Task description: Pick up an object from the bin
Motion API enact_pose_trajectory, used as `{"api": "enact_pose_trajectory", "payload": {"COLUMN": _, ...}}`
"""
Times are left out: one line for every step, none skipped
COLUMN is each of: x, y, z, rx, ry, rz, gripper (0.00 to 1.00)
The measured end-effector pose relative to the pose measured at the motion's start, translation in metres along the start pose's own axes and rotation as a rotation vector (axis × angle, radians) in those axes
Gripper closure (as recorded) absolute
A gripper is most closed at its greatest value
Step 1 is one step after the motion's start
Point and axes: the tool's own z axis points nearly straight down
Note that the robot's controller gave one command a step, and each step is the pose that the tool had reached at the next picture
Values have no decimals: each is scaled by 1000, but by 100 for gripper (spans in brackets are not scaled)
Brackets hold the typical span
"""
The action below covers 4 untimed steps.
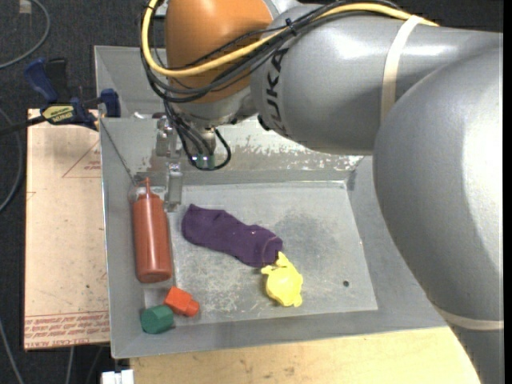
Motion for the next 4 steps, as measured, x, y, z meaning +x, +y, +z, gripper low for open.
{"api": "enact_pose_trajectory", "payload": {"x": 0, "y": -1, "z": -3, "rx": 0, "ry": -2, "rz": 2, "gripper": 0}}
{"api": "enact_pose_trajectory", "payload": {"x": -8, "y": -9, "z": 6, "rx": -3, "ry": -9, "rz": -158, "gripper": 0}}
{"api": "enact_pose_trajectory", "payload": {"x": 6, "y": -25, "z": 49, "rx": -1, "ry": -6, "rz": -309, "gripper": 0}}
{"api": "enact_pose_trajectory", "payload": {"x": 10, "y": -27, "z": 58, "rx": -2, "ry": -4, "rz": -262, "gripper": 0}}
